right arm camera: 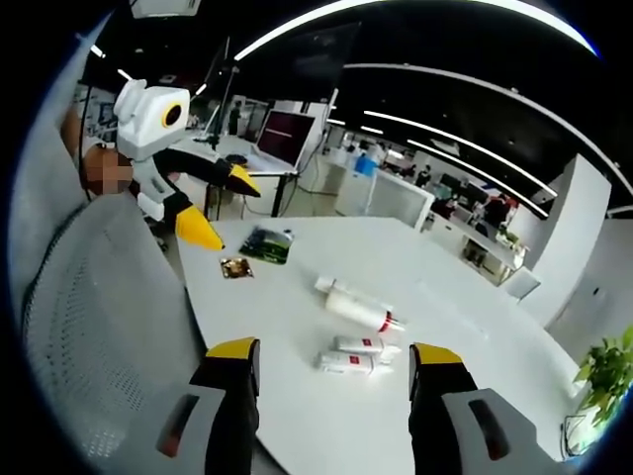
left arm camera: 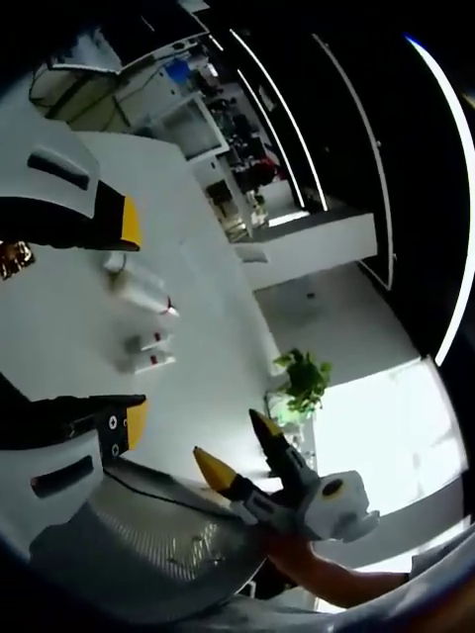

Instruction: Arrange the skincare products in the storage area until every visible bottle or jar stands upright without overlapping.

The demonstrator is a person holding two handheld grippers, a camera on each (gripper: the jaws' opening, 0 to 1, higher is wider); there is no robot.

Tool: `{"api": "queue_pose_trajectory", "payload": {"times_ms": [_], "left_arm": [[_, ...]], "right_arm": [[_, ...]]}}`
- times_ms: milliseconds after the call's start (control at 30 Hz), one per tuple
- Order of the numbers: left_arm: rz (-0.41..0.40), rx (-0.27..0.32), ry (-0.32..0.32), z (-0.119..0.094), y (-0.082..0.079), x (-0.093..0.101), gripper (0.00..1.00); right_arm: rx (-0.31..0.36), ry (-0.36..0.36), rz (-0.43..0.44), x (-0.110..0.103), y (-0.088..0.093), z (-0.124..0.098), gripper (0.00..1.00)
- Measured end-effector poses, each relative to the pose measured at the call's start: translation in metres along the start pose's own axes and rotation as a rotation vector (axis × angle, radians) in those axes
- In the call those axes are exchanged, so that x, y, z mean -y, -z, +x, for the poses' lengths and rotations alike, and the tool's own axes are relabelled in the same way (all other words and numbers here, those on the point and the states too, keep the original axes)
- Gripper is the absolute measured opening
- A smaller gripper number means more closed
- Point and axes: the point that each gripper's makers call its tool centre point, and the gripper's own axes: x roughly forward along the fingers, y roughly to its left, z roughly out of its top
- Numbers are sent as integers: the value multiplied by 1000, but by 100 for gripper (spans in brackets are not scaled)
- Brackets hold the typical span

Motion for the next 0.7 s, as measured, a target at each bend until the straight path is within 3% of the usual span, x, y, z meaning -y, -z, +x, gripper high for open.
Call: {"api": "queue_pose_trajectory", "payload": {"times_ms": [533, 700], "left_arm": [[-37, -6, -13, 0, 1, -7, 63], [-53, -15, 23, 2, -3, -9, 69]], "right_arm": [[33, -5, -19, -4, -9, -1, 61], [39, 6, -23, -1, -10, -2, 62]]}}
